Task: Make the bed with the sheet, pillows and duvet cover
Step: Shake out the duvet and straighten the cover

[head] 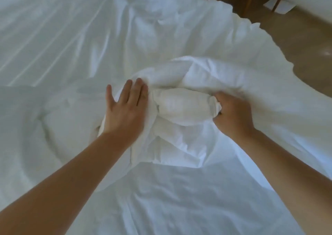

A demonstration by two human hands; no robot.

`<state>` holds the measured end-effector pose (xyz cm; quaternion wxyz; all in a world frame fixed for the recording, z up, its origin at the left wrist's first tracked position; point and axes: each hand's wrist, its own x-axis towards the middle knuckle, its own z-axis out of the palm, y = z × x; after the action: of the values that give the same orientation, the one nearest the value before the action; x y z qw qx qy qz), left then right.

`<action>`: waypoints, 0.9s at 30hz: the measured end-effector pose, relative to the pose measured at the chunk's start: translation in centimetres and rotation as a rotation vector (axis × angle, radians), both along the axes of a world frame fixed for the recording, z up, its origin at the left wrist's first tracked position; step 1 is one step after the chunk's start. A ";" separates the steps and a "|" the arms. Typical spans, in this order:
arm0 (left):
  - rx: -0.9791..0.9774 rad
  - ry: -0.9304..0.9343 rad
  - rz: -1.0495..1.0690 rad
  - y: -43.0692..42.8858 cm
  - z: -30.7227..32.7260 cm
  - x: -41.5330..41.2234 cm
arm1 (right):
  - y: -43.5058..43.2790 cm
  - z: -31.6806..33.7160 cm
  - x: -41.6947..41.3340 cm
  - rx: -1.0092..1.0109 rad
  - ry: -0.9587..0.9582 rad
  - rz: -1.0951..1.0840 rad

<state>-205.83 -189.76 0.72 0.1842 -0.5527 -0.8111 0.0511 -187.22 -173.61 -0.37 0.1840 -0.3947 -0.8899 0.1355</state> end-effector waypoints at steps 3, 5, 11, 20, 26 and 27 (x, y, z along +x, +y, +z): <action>0.298 -0.089 -0.256 -2.0 -2.6 4.6 | 1.8 3.8 -3.5 0.001 0.167 0.078; 0.167 -0.066 -0.466 -3.3 -5.2 7.8 | 3.0 5.3 -6.8 0.004 0.226 0.115; -0.425 0.064 -0.291 -3.0 -8.6 1.3 | 5.5 -0.9 -12.6 0.022 -0.188 0.214; -0.349 0.269 -0.423 -3.2 -9.3 -1.1 | 0.5 -7.6 -8.9 0.043 -0.388 0.126; -0.070 0.251 -0.584 -2.6 -3.4 -6.8 | -5.9 -4.1 -2.8 0.176 -0.038 0.169; -0.074 0.253 -0.588 -2.6 -2.3 -8.8 | -6.2 -4.0 -1.9 0.242 -0.073 0.181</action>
<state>-214.60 -192.36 -1.60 0.2703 -0.7591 -0.5847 0.0937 -189.16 -179.84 -4.40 0.1848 -0.2925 -0.9378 0.0290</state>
